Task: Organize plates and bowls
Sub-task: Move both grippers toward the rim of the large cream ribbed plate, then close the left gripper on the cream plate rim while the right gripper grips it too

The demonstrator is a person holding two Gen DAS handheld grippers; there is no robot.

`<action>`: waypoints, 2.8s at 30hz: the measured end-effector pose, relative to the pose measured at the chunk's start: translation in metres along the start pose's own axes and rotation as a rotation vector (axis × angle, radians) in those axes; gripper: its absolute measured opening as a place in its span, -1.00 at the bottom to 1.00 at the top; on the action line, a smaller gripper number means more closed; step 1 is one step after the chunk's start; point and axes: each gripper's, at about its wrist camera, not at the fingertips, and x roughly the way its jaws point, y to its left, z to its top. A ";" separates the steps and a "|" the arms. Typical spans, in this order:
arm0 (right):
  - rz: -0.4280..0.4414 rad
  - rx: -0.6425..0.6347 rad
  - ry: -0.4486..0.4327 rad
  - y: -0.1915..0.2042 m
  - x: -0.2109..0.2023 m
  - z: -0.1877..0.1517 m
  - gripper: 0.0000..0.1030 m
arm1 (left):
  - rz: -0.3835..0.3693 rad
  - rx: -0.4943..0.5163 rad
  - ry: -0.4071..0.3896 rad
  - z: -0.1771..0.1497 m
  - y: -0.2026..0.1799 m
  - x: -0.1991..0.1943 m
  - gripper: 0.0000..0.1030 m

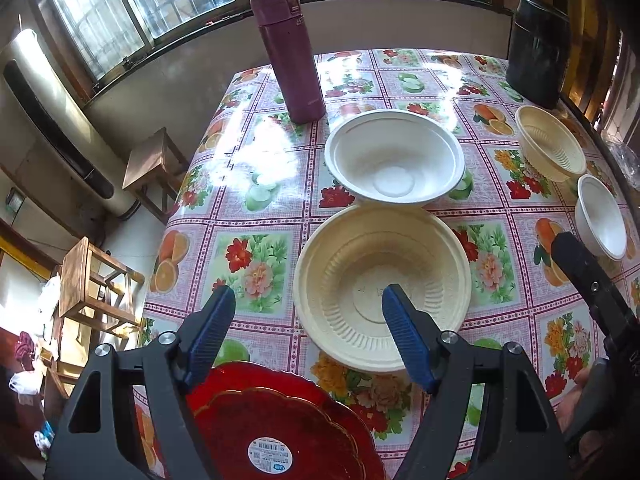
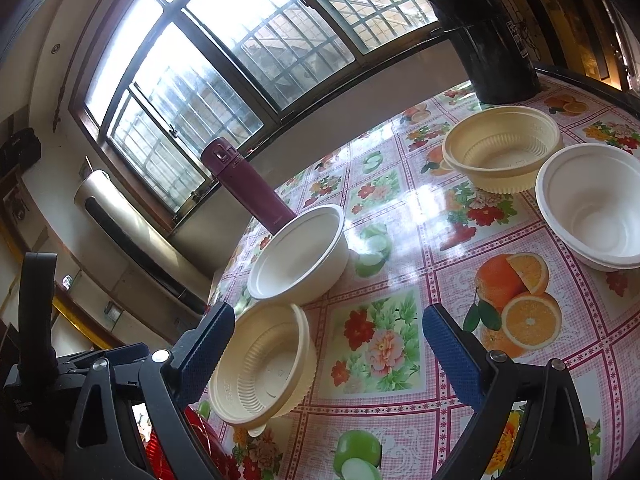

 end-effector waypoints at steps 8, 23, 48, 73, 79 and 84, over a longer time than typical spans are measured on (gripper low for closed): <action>-0.025 -0.015 0.015 0.000 0.008 -0.002 0.88 | -0.011 -0.007 0.037 0.002 0.009 0.017 0.48; 0.183 0.087 0.166 -0.004 0.036 -0.005 0.87 | 0.053 -0.019 0.146 0.013 0.048 0.049 0.48; 0.340 0.251 0.324 -0.020 0.072 -0.017 0.61 | -0.023 -0.069 0.236 0.020 0.028 0.077 0.48; 0.263 0.134 0.254 -0.005 0.063 -0.016 0.61 | 0.166 0.099 -0.116 -0.001 0.002 0.030 0.48; 0.262 0.131 0.244 -0.008 0.062 -0.015 0.58 | 0.161 0.103 -0.112 -0.002 -0.001 0.035 0.48; 0.265 0.131 0.237 -0.010 0.061 -0.014 0.44 | 0.161 0.103 -0.101 -0.003 0.000 0.039 0.48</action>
